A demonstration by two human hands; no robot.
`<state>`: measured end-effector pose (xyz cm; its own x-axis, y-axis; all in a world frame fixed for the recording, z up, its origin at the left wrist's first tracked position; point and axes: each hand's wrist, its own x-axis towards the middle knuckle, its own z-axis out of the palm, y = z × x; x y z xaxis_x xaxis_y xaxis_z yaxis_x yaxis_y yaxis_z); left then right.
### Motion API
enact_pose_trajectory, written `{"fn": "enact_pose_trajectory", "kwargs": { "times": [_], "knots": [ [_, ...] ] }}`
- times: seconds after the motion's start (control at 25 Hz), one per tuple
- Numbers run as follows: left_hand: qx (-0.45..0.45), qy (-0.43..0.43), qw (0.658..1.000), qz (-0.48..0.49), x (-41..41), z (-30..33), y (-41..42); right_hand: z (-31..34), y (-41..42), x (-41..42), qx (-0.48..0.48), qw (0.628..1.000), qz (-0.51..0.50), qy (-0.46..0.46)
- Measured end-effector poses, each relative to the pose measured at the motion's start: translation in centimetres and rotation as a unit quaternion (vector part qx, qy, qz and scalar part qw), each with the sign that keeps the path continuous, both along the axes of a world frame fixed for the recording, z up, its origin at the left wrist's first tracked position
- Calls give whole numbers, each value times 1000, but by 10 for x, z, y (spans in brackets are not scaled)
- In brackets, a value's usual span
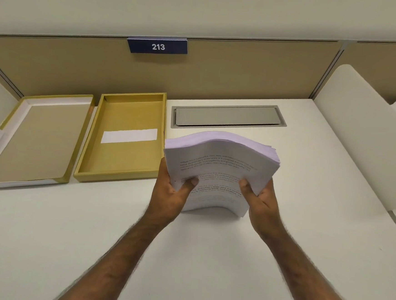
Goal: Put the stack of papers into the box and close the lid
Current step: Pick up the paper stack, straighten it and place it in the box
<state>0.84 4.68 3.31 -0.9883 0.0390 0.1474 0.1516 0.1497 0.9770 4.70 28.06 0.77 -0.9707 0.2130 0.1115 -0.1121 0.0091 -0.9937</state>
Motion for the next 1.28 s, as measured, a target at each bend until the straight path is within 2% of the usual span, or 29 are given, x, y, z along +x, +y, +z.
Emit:
{"fn": "enact_pose_trajectory", "kwargs": {
  "times": [0.16, 0.6, 0.88, 1.08, 1.28],
  "knots": [
    [0, 20, 1000, -15, -9, 2, -8, 5, 8, -3, 15, 1000, -1, 17],
    [-84, -99, 989, -68, -15, -56, -22, -40, 14, 1, 113, 989, 49, -80],
    [-98, -65, 992, -36, -19, -70, -24, -44, 27, -7, 161, 983, 43, -73],
    [-121, -89, 987, -59, -19, -95, -26, -73, 28, -4, 212, 964, 107, -119],
    [-134, -87, 985, -61, -21, -91, -26, -69, 37, -7, 252, 955, 103, -115]
  ]
}}
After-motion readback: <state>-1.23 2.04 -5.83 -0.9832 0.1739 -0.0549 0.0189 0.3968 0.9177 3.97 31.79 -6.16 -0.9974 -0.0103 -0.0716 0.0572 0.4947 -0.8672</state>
